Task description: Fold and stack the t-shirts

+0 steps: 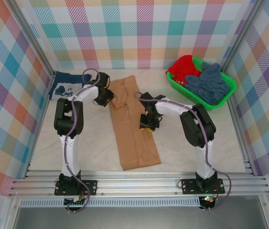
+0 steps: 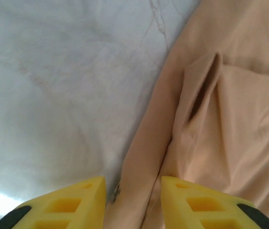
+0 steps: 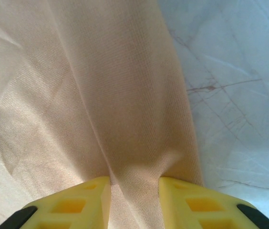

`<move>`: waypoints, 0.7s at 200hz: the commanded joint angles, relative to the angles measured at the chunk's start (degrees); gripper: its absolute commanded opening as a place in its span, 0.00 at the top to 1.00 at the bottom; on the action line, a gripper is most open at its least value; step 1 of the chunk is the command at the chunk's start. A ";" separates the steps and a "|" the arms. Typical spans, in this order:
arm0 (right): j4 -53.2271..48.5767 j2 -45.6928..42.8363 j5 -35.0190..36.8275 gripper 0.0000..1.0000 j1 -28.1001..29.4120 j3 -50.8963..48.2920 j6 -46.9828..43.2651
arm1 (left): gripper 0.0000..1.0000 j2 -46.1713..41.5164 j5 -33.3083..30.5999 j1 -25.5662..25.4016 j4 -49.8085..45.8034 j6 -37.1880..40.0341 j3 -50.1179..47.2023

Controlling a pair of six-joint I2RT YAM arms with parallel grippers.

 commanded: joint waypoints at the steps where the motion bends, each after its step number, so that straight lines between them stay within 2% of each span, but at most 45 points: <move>1: -0.31 0.94 -1.76 0.67 0.51 -2.65 1.74 | 0.65 4.60 1.10 -0.28 0.18 0.11 5.07; 47: -0.94 3.59 -1.02 0.67 -1.37 0.77 3.11 | 0.66 13.77 1.52 -0.11 -2.89 1.92 19.04; 108: -5.95 11.85 -0.88 0.67 -4.89 13.63 4.18 | 0.66 25.47 3.45 1.84 -8.49 1.76 39.49; 140: -7.56 13.71 -1.50 0.67 -6.10 17.55 4.42 | 0.60 25.96 4.75 3.09 -6.41 1.71 42.20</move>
